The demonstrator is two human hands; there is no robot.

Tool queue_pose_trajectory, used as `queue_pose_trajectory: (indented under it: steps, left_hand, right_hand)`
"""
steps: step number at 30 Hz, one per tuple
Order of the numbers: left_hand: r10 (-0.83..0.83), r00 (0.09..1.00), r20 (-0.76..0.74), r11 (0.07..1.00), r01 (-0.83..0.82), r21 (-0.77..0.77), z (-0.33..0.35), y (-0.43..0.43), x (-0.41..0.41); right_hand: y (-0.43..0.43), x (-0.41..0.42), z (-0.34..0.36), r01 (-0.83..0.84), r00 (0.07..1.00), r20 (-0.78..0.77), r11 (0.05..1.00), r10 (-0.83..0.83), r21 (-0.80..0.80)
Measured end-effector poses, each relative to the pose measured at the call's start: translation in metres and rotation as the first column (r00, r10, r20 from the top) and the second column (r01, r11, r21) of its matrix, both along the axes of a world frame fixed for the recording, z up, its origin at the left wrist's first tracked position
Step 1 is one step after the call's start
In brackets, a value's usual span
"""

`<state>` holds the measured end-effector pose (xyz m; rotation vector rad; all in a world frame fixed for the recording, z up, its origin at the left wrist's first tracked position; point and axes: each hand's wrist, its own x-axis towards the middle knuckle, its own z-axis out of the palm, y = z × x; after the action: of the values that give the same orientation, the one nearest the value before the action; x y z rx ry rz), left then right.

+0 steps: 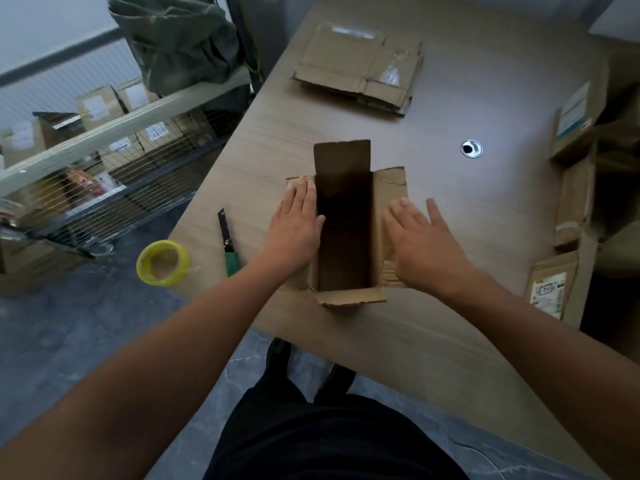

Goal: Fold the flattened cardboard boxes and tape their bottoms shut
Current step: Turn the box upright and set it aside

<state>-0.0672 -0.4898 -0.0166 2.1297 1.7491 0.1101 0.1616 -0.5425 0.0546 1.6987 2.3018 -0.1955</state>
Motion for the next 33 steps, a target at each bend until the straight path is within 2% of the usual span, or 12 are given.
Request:
queue_pose_trajectory:
  steps: [2, 4, 8, 12, 15, 17, 19, 20, 22, 26, 29, 33]
  left_hand:
    - [0.071, 0.994, 0.088, 0.997, -0.068, -0.032, -0.003, -0.007, 0.012]
    - [0.137, 0.947, 0.291, 0.99, -0.12, -0.075, -0.007, -0.015, 0.021]
    - [0.242, 0.661, 0.711, 0.968, -0.111, -0.227, -0.011, -0.021, 0.019]
    - [0.27, 0.603, 0.751, 0.958, -0.09, -0.273, -0.015, -0.021, 0.023]
    - [0.275, 0.609, 0.744, 0.957, -0.101, -0.271, -0.014, -0.023, 0.026]
    - [0.222, 0.727, 0.65, 0.971, -0.106, -0.213, -0.01, -0.021, 0.021]
    - [0.022, 0.931, 0.364, 0.998, -0.044, 0.052, -0.003, -0.016, 0.013]
    - [-0.089, 0.975, 0.205, 0.979, 0.047, 0.2, 0.005, -0.01, 0.011]
    - [-0.24, 0.97, 0.027, 0.912, 0.216, 0.349, 0.022, 0.011, 0.016]
    - [-0.322, 0.939, -0.12, 0.919, 0.341, 0.199, 0.025, 0.074, 0.03]
    - [-0.363, 0.928, -0.079, 0.93, 0.366, 0.035, 0.013, 0.096, 0.034]
    - [-0.385, 0.923, 0.005, 0.923, 0.385, 0.012, 0.012, 0.105, 0.035]
  right_hand:
    - [-0.005, -0.002, -0.015, 0.036, 0.997, -0.076, 0.999, -0.035, 0.017]
    - [-0.01, -0.008, -0.028, 0.156, 0.954, -0.252, 0.986, -0.164, -0.051]
    - [-0.021, -0.005, -0.069, 0.183, 0.817, -0.532, 0.975, -0.221, -0.124]
    - [-0.024, -0.01, -0.093, 0.211, 0.486, -0.802, 0.937, -0.347, -0.278]
    - [-0.026, -0.018, -0.096, 0.233, 0.377, -0.854, 0.929, -0.36, -0.289]
    - [-0.026, -0.01, -0.092, 0.244, 0.465, -0.815, 0.935, -0.346, -0.258]
    - [-0.024, 0.0, -0.085, 0.246, 0.655, -0.695, 0.953, -0.298, -0.177]
    - [-0.022, 0.003, -0.079, 0.247, 0.738, -0.614, 0.959, -0.278, -0.138]
    - [-0.019, 0.004, -0.059, 0.248, 0.838, -0.483, 0.966, -0.254, -0.077]
    - [-0.025, -0.014, -0.017, 0.153, 0.913, -0.391, 0.987, -0.119, 0.057]
    - [-0.04, -0.036, -0.018, 0.08, 0.951, -0.303, 0.996, -0.063, 0.042]
    - [-0.066, -0.048, -0.053, 0.181, 0.947, -0.282, 0.981, -0.155, 0.07]
